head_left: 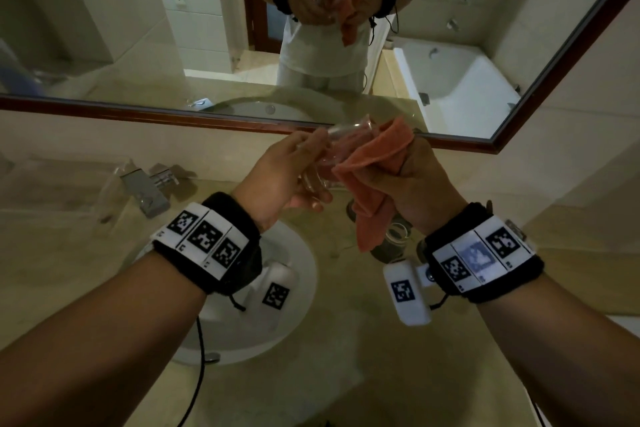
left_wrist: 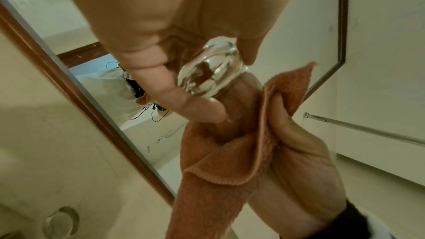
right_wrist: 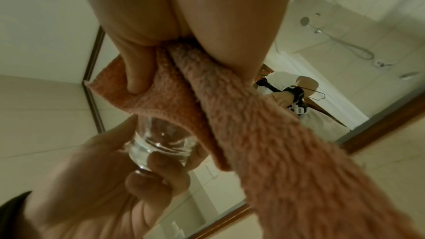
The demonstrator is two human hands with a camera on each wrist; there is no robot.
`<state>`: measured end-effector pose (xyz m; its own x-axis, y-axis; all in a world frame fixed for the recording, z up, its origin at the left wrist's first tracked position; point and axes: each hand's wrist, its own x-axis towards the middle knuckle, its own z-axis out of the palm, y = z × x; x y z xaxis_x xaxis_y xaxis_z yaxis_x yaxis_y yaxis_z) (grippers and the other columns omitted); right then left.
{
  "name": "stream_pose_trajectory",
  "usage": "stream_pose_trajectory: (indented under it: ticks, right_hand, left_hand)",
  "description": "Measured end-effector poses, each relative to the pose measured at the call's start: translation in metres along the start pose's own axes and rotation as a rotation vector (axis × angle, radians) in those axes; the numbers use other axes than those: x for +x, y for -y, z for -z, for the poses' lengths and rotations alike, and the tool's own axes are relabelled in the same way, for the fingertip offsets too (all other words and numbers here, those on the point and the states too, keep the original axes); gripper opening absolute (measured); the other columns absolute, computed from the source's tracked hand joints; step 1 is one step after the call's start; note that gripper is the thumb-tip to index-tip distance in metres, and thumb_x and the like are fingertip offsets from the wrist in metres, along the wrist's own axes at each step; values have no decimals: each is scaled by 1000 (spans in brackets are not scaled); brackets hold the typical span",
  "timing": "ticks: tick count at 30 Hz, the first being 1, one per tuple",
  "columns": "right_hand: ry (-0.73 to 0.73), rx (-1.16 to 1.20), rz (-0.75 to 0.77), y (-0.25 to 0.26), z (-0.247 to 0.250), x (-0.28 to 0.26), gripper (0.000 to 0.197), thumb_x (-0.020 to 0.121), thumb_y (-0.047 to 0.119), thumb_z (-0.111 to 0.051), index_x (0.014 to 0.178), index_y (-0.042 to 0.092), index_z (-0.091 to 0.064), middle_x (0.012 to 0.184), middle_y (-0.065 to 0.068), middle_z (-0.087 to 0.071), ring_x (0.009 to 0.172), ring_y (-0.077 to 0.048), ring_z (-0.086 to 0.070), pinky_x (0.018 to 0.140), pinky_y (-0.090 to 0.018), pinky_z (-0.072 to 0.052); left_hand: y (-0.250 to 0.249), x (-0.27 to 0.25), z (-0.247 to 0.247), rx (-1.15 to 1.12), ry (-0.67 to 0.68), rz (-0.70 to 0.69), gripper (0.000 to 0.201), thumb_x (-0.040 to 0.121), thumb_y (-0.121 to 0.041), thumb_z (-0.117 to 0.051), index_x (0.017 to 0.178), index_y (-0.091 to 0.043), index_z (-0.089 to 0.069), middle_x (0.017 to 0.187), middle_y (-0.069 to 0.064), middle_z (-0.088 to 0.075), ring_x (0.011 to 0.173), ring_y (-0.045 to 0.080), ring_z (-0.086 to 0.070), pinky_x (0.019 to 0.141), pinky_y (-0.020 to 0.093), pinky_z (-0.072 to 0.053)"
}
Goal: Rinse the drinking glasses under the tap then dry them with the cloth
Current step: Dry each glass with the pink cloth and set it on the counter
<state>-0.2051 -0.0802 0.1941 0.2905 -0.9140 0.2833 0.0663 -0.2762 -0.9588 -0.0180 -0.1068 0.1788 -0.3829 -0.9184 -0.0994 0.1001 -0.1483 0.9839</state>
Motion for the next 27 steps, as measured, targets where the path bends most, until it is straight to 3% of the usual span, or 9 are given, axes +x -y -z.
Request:
stream_pose_trajectory:
  ticks: [4, 6, 10, 12, 15, 18, 22, 24, 27]
  right_hand:
    - [-16, 14, -33, -2, 1, -1, 17, 85, 11, -62, 98, 17, -70, 92, 6, -77, 85, -9, -72, 70, -23, -59]
    - [-84, 84, -93, -7, 3, -2, 15, 83, 18, -63, 92, 20, -75, 87, 3, -77, 76, -12, -72, 63, -29, -61]
    - [-154, 238, -175, -16, 4, -1, 19, 72, 30, -72, 87, 20, -78, 88, -3, -76, 79, -20, -70, 72, -38, -60]
    - [-164, 296, -180, -15, 4, -1, 18, 68, 29, -73, 83, 20, -79, 85, -3, -76, 76, -19, -71, 69, -37, -60]
    - [-181, 257, -130, -15, 7, -2, 14, 70, 29, -74, 81, 23, -80, 84, -1, -76, 74, -18, -71, 68, -36, -59]
    - [-154, 177, -91, -16, 9, -3, 7, 86, 16, -72, 92, 17, -76, 91, -6, -76, 80, -23, -71, 70, -39, -60]
    - [-114, 121, -66, -13, 11, -5, 14, 87, 13, -67, 100, 10, -68, 86, 2, -76, 74, -12, -72, 61, -24, -58]
    - [-113, 94, -71, -16, 14, -6, 13, 87, 8, -64, 96, 13, -71, 84, 4, -76, 73, -10, -72, 63, -22, -57]
    - [-157, 202, -155, -21, 19, -7, 9, 79, 22, -77, 88, 20, -78, 86, -1, -77, 75, -16, -71, 65, -31, -60]
  left_hand:
    - [4, -1, 1, 259, -60, -294, 36, 91, -34, -68, 116, -11, -57, 93, 0, -70, 70, 17, -68, 57, 30, -55]
    - [8, -1, 4, 512, -65, -502, 49, 80, -30, -81, 119, -14, -56, 110, -3, -66, 85, 12, -69, 67, 26, -57]
    - [11, -2, 3, 813, -69, -815, 58, 72, -35, -82, 120, -10, -62, 123, 7, -59, 106, 11, -59, 79, 4, -39]
    - [14, 1, 3, 763, -61, -811, 58, 71, -37, -84, 120, -15, -61, 126, 5, -57, 111, 11, -57, 83, 8, -41]
    - [16, 1, -2, 448, -80, -514, 65, 68, -36, -88, 121, -23, -54, 124, 0, -58, 105, 17, -64, 76, 28, -58]
    - [16, 4, -10, 179, -70, -209, 65, 74, -39, -83, 126, -16, -52, 117, 8, -65, 90, 18, -72, 59, 27, -56]
    - [15, 10, -15, 4, -47, -14, 53, 92, -49, -58, 123, -6, -56, 98, 12, -74, 74, 29, -72, 48, 27, -47]
    - [16, 12, -17, 44, -77, -75, 42, 94, -42, -59, 117, -7, -56, 89, 9, -72, 66, 28, -70, 46, 27, -45]
    - [18, 13, -16, 414, -76, -391, 46, 84, -32, -77, 119, -12, -55, 101, 2, -68, 77, 25, -71, 58, 36, -57]
